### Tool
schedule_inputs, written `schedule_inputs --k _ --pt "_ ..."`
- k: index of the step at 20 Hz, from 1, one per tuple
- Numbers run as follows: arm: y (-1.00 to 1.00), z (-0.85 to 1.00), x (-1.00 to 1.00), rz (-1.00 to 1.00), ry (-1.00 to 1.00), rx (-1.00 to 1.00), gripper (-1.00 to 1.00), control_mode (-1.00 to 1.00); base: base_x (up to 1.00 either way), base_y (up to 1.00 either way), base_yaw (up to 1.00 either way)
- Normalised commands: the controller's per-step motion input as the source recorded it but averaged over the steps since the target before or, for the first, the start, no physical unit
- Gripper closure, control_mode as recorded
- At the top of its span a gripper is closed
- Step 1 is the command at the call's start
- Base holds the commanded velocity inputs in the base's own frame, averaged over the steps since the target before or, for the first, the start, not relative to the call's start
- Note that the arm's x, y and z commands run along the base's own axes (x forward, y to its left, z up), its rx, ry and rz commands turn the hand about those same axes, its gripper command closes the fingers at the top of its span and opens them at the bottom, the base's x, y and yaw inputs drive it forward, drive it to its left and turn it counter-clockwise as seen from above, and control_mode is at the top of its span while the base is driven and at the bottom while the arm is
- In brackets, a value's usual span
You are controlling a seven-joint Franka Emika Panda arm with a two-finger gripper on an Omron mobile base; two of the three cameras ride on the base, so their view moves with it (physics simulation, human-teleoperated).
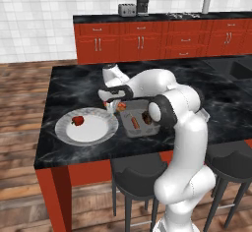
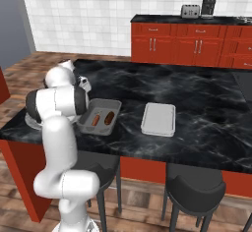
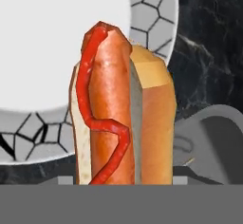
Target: Place one cooked food and one vegetable from the large plate to each tupperware container.
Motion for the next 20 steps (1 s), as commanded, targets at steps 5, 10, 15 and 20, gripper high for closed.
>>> schedule_inputs --k 5,10,15,20 --pt "-0.94 0.99 -0.13 -0.45 -0.09 0.01 1.0 -1.0 0.0 0.0 0.0" --pt "-0.96 0.71 0.0 -0.52 -0.04 -0.01 1.0 -1.0 0.0 0.0 0.0" --pt "-1.0 0.12 0.16 -0.65 0.02 0.01 1.0 -1.0 0.0 0.0 0.0" --pt "-1.0 0.0 0.04 -0.55 0.0 0.3 1.0 -1.0 0.0 0.0 0.0"
